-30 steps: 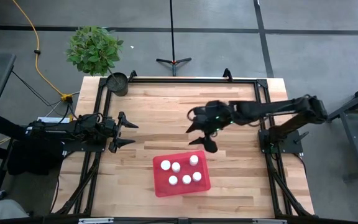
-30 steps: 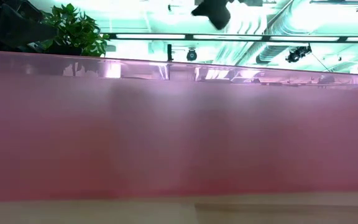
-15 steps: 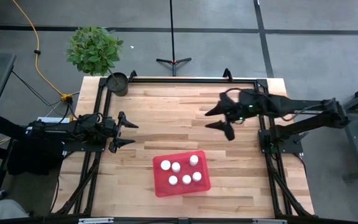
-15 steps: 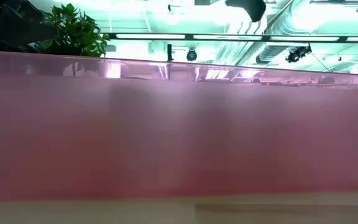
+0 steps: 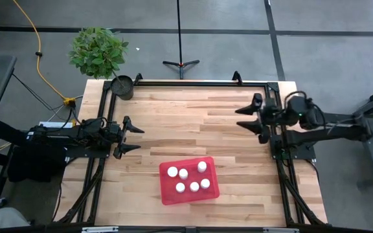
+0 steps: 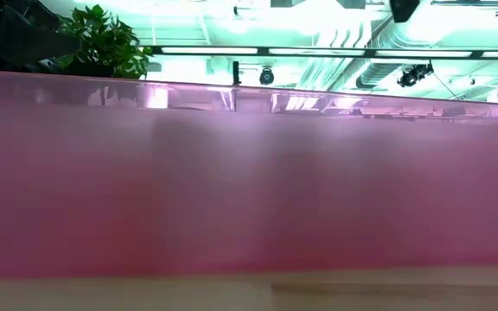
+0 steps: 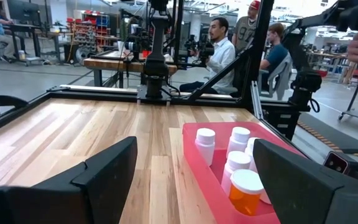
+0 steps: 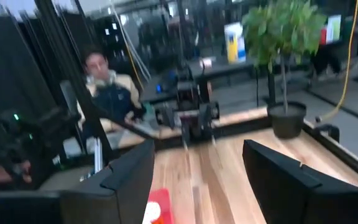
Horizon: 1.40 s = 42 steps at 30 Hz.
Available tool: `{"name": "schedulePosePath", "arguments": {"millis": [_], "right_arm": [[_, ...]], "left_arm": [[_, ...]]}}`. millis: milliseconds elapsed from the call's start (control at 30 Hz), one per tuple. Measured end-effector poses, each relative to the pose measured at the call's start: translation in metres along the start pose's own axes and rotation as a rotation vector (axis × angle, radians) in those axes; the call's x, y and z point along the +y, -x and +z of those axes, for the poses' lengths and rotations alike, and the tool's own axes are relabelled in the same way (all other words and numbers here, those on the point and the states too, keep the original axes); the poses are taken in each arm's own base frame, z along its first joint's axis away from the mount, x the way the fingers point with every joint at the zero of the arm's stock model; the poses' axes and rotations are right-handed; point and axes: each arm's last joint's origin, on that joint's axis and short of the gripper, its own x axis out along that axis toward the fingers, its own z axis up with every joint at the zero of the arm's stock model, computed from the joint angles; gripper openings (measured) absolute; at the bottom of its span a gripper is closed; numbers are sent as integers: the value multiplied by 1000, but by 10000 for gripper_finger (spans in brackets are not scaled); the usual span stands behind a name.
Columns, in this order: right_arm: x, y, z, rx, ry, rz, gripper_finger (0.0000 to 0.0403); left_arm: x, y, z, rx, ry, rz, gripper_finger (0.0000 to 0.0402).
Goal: Pick and place pill bottles into a basket
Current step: Return to Home Position
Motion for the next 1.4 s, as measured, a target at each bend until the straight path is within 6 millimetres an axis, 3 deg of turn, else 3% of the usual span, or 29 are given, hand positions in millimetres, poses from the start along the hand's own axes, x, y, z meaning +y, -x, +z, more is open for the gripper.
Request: {"name": "schedulePosePath", "arguments": {"millis": [300, 633, 967, 1400], "right_arm": [[-3, 28, -17, -81, -14, 17, 236], [-11, 46, -42, -172, -56, -70, 236], [-19, 49, -76, -132, -87, -68, 236], [-29, 44, -130, -95, -19, 62, 236]], "left_arm": [[0, 0, 0, 0, 0, 1, 353], [0, 0, 0, 0, 0, 1, 353], [0, 0, 0, 2, 0, -5, 353], [0, 0, 0, 2, 0, -16, 353]]}}
